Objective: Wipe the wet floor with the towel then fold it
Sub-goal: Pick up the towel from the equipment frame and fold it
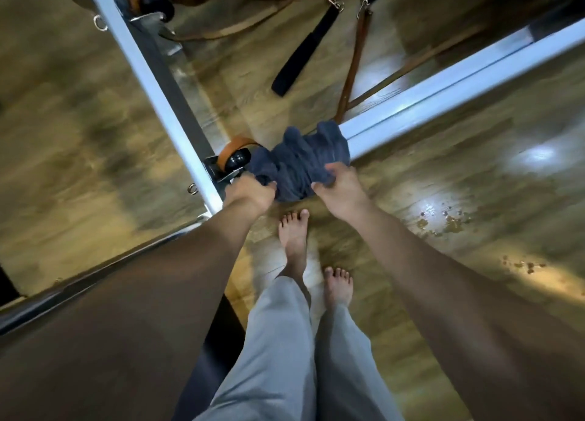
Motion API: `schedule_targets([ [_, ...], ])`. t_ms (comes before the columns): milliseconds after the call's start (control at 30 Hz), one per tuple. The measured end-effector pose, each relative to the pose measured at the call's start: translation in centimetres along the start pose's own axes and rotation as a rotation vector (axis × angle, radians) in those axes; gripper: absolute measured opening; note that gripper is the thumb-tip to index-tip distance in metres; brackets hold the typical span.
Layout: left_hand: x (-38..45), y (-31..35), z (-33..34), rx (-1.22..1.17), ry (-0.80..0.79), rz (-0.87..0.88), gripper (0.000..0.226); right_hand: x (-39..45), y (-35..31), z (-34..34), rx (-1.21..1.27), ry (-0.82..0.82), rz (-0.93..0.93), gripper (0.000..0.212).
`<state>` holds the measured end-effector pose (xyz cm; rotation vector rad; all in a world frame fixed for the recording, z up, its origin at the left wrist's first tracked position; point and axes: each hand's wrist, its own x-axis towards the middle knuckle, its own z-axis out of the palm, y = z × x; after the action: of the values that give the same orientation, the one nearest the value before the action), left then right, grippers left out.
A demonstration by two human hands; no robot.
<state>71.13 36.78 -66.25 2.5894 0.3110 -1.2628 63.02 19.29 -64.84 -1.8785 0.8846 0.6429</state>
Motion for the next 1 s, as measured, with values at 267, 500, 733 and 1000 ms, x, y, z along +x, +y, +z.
schedule_targets([
  [267,3.0,1.4,3.5,-0.358,-0.034,-0.152,0.074,3.0,1.1,2.2,0.376,0.164,0.184,0.074],
  [500,3.0,2.2,3.7,-0.757,0.121,-0.184,0.033,4.2,1.7,2.7,0.512,0.24,0.298,0.041],
  [733,0.3,2.6,1.1,-0.895,0.178,-0.139,0.026,2.3,0.3,0.4,0.376,0.183,0.194,0.027],
  [1000,-6.4,6.5,-6.5,-1.192,0.284,0.033,0.036,-4.0,-4.6,-8.5,0.547,0.257,-0.038,0.014],
])
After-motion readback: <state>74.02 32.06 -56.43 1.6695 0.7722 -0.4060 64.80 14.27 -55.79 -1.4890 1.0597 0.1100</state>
